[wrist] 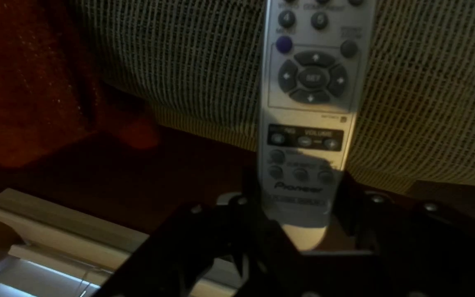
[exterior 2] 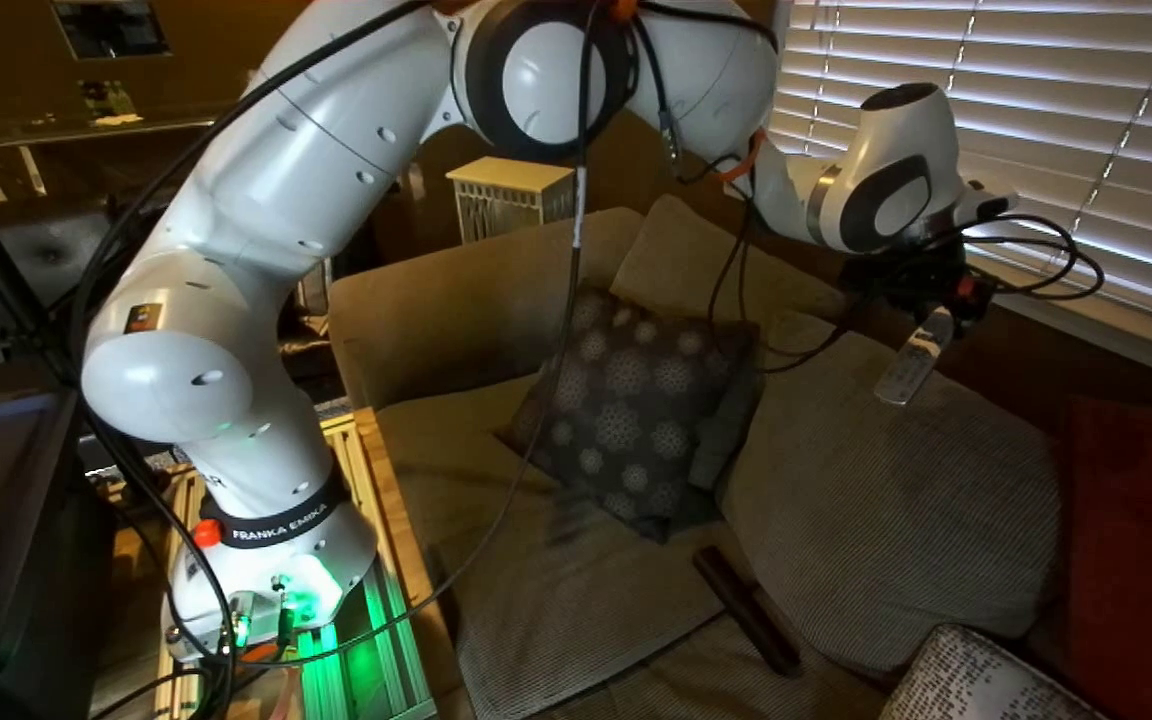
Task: Pick up an object and put it on another position
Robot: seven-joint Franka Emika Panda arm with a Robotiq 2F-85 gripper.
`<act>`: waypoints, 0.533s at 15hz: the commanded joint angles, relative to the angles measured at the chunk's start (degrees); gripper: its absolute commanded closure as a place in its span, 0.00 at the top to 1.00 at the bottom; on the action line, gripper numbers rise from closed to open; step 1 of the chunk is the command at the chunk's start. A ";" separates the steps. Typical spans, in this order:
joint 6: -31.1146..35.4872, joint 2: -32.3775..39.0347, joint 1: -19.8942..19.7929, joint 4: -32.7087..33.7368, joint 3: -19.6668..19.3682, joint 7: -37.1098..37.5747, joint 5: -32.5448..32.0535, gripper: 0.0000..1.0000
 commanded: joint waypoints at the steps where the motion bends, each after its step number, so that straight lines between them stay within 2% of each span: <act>1: -0.29 0.69 -0.47 1.02 0.47 0.20 -0.44 0.46; 3: -0.49 1.18 -0.54 1.93 0.52 0.20 -0.41 0.46; 4: -0.68 1.23 -0.54 2.22 0.54 0.21 -0.40 0.21; 5: -1.29 2.58 -0.33 4.07 -0.10 1.27 -0.40 0.21; 8: -3.97 5.80 -1.37 8.44 1.44 0.33 0.94 0.21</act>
